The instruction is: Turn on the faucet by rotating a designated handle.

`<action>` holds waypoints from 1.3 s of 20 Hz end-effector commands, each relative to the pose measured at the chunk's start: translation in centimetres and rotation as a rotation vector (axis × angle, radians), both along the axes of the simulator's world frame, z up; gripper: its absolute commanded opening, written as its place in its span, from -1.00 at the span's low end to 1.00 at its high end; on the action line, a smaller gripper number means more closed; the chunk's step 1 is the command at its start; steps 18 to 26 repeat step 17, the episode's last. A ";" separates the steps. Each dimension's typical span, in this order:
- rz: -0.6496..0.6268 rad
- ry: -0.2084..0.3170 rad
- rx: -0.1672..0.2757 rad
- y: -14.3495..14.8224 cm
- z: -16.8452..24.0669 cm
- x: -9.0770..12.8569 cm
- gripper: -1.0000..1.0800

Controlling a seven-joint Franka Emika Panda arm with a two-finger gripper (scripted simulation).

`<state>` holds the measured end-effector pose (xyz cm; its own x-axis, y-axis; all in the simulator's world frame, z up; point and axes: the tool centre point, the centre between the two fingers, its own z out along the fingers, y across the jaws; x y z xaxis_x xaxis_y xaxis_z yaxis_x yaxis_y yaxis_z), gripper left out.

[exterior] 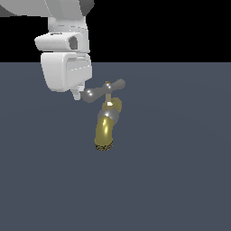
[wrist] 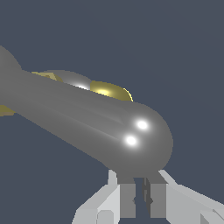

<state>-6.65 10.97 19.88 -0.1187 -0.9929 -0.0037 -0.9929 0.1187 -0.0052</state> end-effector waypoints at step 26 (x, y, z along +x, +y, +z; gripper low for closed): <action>-0.028 0.006 -0.003 -10.3 -0.1 -2.5 -1.00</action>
